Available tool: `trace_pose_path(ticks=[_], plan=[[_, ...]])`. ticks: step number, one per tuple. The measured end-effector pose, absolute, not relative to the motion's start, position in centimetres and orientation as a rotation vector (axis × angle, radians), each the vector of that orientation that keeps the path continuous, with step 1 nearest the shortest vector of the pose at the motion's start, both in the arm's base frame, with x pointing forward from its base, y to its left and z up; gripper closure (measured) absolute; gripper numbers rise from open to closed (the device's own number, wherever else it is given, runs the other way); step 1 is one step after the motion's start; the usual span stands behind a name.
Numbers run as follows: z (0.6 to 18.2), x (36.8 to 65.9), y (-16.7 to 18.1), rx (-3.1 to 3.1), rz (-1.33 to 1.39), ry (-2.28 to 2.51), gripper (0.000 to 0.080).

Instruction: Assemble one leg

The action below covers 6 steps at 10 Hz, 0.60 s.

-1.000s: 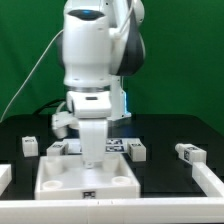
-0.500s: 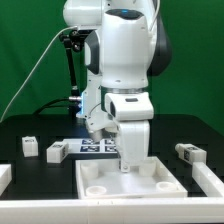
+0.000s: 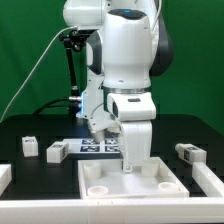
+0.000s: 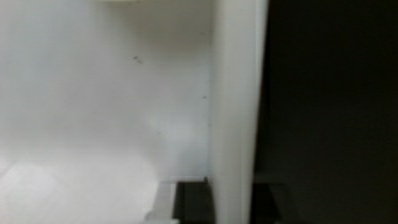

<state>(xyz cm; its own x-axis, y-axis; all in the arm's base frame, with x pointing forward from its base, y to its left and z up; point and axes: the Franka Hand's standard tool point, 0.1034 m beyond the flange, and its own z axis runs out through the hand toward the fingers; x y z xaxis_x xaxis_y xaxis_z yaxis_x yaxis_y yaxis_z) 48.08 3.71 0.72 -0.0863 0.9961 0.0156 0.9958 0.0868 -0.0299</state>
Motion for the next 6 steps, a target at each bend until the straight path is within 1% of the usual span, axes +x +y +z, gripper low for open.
trace_pose_path(ticks=[1,2,4,6], plan=[[0.7,48.2,5.5,-2.099,0.007,-2.288,0.0738],[0.7,48.4,6.2,-2.091,-0.001,-2.295,0.0738],[0.7,48.9,7.2,-2.099,-0.009,-2.289,0.0738],[0.6,49.0,7.4,-2.102,-0.008,-2.283,0.0738]])
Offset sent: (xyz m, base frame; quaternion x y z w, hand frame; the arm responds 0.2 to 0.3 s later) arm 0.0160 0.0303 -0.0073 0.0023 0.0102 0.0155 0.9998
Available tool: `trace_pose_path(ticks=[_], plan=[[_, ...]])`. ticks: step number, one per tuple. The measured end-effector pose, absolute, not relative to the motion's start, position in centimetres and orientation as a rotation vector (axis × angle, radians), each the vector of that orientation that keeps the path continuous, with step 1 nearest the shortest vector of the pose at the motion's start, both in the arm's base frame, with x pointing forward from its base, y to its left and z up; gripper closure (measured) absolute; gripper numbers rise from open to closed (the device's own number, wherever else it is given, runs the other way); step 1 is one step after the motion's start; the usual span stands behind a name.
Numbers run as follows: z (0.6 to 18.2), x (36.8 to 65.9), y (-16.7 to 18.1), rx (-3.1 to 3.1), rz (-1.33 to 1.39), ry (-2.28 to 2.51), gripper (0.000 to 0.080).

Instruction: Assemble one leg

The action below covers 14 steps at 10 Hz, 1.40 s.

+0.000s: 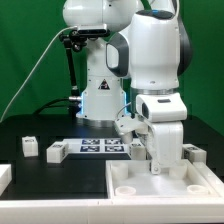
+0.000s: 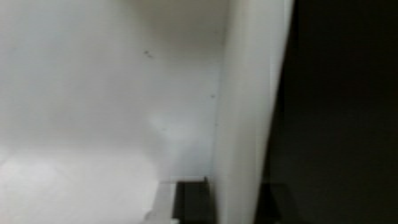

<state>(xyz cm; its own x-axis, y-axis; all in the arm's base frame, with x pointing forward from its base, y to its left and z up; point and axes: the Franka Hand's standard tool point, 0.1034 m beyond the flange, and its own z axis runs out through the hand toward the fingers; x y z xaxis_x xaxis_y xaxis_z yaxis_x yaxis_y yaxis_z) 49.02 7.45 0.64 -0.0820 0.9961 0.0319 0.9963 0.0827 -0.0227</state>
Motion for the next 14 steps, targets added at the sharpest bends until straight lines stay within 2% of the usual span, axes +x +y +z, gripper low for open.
trace_pose_path(ticks=[4,5,6,7,8,9,10,14], plan=[[0.64,49.02,7.55,-2.136,-0.004,-2.250,0.0738],[0.64,49.02,7.54,-2.136,-0.004,-2.249,0.0558],[0.63,49.02,7.54,-2.136,-0.004,-2.249,0.0423],[0.62,49.01,7.53,-2.136,-0.004,-2.249,0.0423],[0.61,49.01,7.53,-2.136,-0.004,-2.249,0.0255],[0.61,49.00,7.53,-2.136,-0.003,-2.249,0.0255],[0.60,49.00,7.53,-2.136,-0.003,-2.249,0.0169],[0.73,49.00,7.61,-2.144,-0.004,-2.244,0.0150]])
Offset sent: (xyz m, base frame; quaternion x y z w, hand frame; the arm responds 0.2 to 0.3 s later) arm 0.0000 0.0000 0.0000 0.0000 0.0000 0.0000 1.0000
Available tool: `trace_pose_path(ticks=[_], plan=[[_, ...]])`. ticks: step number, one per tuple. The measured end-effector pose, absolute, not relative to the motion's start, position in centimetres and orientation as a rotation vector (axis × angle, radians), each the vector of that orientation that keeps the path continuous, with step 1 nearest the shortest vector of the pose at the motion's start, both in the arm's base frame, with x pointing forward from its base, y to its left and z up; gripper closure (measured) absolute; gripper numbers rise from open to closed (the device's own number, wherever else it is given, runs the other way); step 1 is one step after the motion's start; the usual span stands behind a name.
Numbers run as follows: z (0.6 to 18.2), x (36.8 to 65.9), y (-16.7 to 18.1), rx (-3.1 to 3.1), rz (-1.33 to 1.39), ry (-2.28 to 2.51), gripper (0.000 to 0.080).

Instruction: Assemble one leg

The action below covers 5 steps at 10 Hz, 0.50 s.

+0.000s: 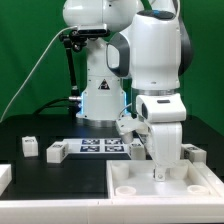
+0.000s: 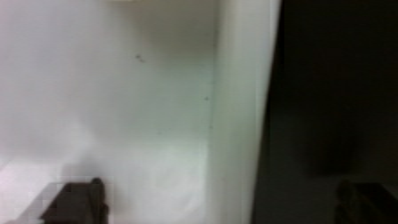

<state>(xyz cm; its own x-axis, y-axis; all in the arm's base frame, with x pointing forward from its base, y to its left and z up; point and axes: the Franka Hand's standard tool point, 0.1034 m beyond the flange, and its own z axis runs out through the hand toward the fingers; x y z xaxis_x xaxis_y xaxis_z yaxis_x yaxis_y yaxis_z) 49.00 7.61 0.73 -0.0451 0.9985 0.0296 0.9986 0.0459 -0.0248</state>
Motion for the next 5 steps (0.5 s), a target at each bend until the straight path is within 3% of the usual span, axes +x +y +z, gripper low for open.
trace_pose_path(ticks=[4,5], plan=[[5.4,48.1,9.5,-2.297,-0.036,-2.163,0.0150],[5.8,47.7,10.2,-2.326,-0.052,-2.141,0.0150]])
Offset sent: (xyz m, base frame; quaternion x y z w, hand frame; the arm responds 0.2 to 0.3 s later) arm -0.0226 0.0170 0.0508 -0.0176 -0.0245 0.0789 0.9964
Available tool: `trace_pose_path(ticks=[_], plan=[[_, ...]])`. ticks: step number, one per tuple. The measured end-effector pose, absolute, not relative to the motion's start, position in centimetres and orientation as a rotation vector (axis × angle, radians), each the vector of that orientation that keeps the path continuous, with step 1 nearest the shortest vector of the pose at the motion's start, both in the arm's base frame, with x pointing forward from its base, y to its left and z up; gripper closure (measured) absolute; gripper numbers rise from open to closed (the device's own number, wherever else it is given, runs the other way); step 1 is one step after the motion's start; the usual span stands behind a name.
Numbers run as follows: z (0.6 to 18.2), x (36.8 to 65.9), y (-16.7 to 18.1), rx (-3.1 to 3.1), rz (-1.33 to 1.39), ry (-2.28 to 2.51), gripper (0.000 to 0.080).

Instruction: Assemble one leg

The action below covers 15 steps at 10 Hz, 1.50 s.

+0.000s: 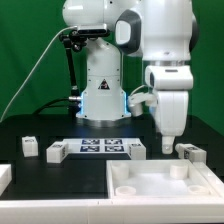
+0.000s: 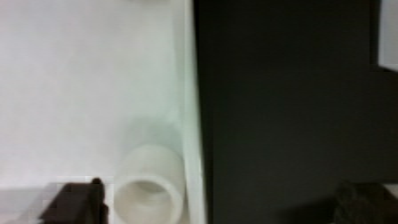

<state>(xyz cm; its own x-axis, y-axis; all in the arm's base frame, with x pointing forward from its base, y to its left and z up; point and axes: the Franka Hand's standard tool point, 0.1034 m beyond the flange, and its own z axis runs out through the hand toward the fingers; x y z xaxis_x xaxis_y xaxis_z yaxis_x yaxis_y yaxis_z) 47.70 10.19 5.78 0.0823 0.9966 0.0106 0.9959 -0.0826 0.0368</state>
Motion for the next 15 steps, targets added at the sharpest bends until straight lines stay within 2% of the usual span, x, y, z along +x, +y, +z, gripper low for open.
trace_pose_path(ticks=[4,7,12,15], plan=[[5.3,47.5,10.0,2.442,0.042,1.959,0.0150],[4.5,45.6,11.7,2.823,0.030,1.413,0.0150],[4.2,44.3,14.9,3.144,-0.013,0.600,0.0150],[4.2,44.1,14.8,3.145,-0.072,0.586,0.0150]])
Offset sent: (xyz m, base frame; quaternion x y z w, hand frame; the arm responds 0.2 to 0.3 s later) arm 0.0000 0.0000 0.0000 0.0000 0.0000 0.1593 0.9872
